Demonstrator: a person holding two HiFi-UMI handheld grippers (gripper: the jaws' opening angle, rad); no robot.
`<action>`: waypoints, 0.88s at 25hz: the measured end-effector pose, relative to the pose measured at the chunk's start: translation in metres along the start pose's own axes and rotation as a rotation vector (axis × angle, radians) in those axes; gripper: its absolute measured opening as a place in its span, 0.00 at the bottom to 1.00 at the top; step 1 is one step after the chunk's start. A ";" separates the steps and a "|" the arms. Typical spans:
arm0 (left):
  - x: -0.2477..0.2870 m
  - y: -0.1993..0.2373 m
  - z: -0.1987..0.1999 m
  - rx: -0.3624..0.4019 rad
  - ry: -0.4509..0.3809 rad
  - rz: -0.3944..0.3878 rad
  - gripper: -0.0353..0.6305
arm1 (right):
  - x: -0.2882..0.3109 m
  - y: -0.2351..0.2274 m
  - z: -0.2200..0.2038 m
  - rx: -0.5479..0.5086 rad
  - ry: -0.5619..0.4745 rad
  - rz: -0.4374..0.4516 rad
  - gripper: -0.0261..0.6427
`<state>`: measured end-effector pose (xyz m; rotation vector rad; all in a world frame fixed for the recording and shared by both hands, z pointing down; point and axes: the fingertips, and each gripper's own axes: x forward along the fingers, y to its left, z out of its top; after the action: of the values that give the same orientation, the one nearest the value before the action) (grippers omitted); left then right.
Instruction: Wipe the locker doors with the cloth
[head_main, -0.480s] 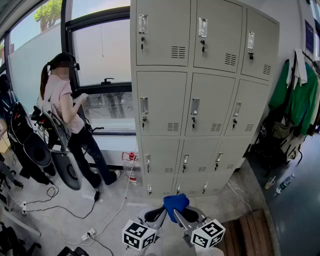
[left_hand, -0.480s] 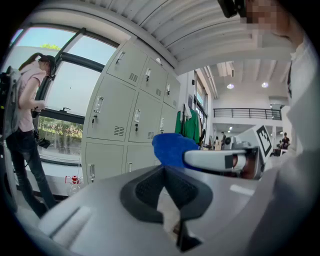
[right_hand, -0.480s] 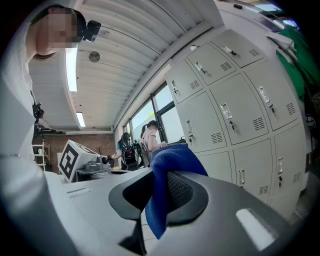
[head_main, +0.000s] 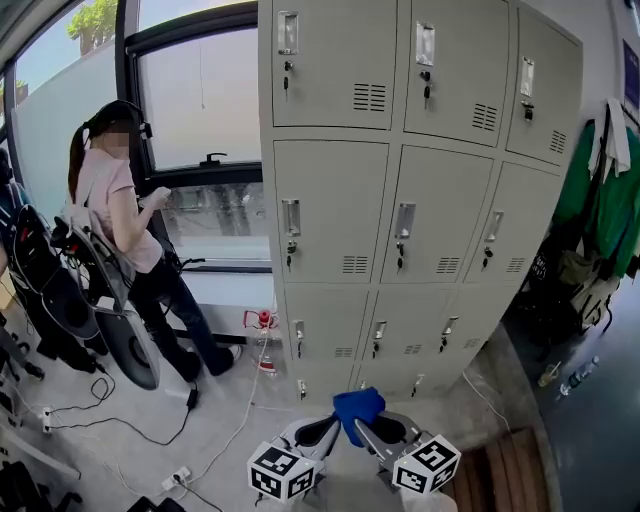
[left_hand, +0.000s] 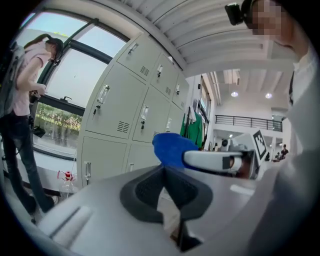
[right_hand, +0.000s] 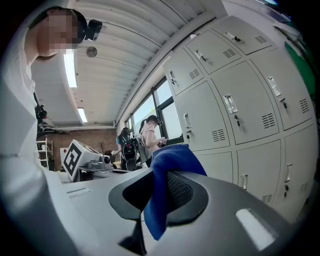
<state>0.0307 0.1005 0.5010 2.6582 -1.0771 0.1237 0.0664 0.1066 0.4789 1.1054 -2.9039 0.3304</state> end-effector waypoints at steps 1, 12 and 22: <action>0.006 0.012 0.007 0.019 -0.002 0.003 0.06 | 0.011 -0.008 0.004 -0.009 -0.003 -0.009 0.12; 0.064 0.143 0.107 0.077 -0.090 -0.068 0.06 | 0.147 -0.077 0.066 -0.068 -0.061 -0.063 0.12; 0.103 0.201 0.134 0.093 -0.094 -0.104 0.06 | 0.211 -0.119 0.088 -0.075 -0.074 -0.101 0.12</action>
<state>-0.0370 -0.1441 0.4347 2.8225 -0.9812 0.0287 -0.0086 -0.1360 0.4344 1.2733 -2.8824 0.1796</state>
